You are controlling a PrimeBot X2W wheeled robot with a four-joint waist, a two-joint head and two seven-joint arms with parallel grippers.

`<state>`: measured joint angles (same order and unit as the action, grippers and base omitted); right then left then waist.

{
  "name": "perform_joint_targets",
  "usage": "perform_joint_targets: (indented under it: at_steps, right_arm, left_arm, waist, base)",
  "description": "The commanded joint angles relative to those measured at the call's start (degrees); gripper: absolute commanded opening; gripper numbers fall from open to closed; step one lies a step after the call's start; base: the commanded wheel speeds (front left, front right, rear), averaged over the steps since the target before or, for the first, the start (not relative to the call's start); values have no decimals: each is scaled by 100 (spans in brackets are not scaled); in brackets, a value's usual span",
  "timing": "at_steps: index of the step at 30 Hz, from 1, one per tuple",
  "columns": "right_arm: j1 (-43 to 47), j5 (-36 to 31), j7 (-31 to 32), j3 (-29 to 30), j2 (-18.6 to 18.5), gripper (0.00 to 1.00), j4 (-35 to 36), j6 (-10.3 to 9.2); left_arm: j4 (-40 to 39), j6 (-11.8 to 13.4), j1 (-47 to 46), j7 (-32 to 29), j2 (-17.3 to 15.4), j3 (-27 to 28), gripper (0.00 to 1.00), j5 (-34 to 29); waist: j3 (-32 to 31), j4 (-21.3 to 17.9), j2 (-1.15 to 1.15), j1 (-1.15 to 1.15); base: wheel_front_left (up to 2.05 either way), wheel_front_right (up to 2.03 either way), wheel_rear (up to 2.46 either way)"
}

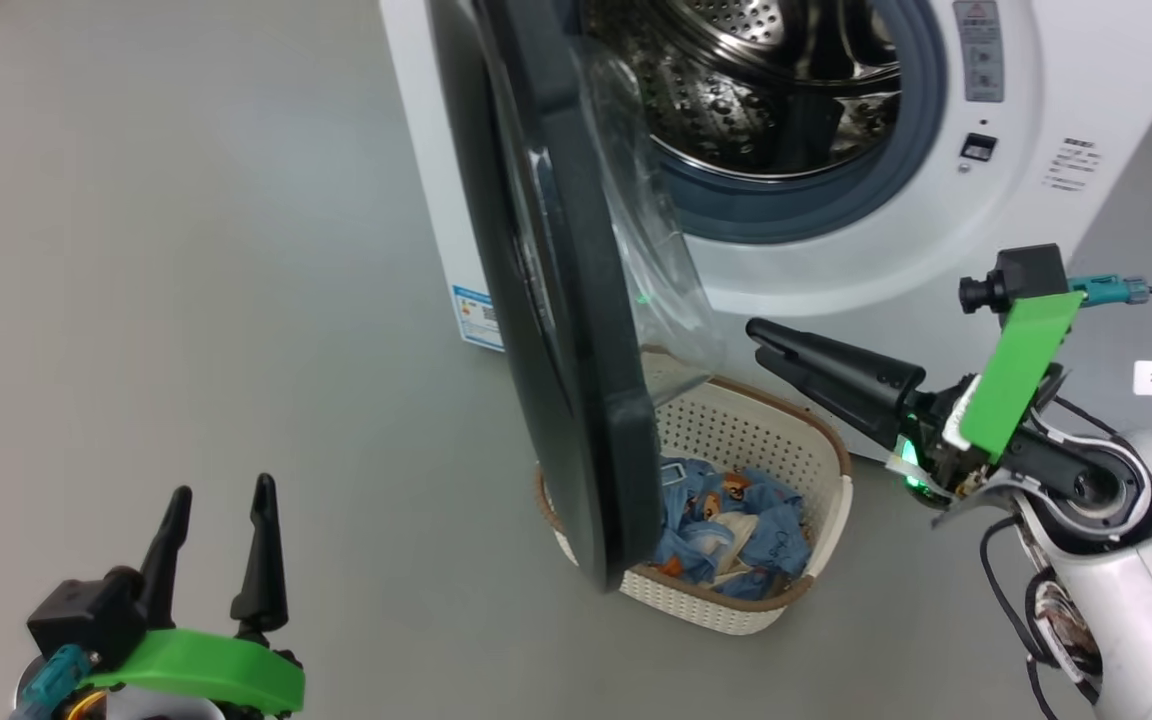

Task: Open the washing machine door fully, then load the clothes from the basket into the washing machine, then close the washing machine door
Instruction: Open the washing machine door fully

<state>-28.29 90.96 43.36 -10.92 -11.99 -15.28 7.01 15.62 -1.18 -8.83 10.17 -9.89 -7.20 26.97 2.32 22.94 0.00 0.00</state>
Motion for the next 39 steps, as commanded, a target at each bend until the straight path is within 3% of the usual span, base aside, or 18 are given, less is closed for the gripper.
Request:
perform_joint_targets:
  at_steps: [1,8,20,33,39]
  right_arm:
    - [79,-207,-102,-37,-74,100,360,47]
    - [403,-743,-741,-8,-277,100,1115,47]
    - [967,-2025,-2820,-256,-808,100,1860,47]
    - [1664,-3465,-4914,-450,-1465,100,1486,47]
    - [1917,-3995,-5355,-322,-1507,100,1358,47]
  left_arm:
    - [-180,43,-38,72,-167,189,100,-26]
    - [-194,43,-31,98,-178,163,100,-12]
    - [-249,89,107,132,-132,99,100,38]
    - [-394,213,327,188,-187,139,100,66]
    - [-515,283,396,198,-207,166,100,82]
  waist:
    - [-29,-161,0,0]
    - [-69,-496,0,0]
    - [-336,-1138,0,0]
    - [-437,-1779,0,0]
    - [-425,-2001,0,0]
  base:
    - [0,0,0]
    - [0,0,0]
    - [0,0,0]
    - [0,0,0]
    - [0,0,0]
